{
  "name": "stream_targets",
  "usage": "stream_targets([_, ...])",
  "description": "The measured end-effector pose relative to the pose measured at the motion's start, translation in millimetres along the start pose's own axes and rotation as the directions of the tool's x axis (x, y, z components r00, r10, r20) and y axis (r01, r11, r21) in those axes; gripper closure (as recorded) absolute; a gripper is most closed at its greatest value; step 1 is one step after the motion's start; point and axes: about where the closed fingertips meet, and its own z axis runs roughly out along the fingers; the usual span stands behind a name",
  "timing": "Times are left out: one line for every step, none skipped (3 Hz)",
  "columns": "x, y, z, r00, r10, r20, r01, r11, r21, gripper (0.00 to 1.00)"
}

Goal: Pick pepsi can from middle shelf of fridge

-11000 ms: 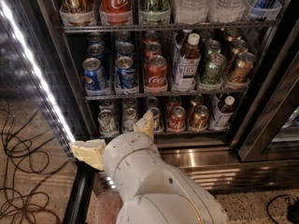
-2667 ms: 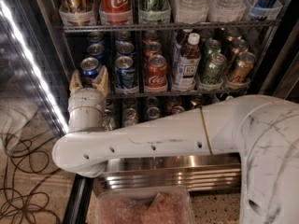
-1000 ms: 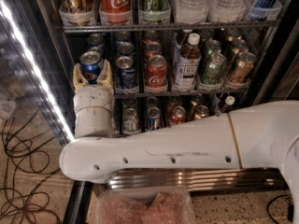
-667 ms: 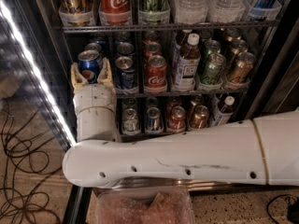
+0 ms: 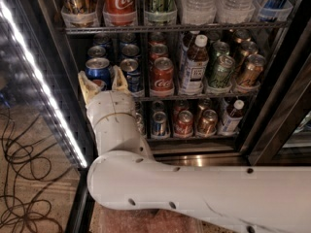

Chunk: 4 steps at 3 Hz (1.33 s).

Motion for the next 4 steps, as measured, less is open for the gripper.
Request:
stream_targets([10.0,-0.6,-27.2,0.996,0.048,-0.08,-0.053,0.9965,-0.064,1.0])
stream_targets([22.7,3.5,-51.1,0.986,0.064,-0.157,-0.086,0.987,-0.136,1.0])
stream_targets([28.8,10.2,-69.9,0.978,0.073,-0.198,-0.11,0.9766,-0.185,1.0])
stream_targets([25.7,12.3,-71.8,0.978,0.078,-0.195,-0.116,0.9744,-0.192,1.0])
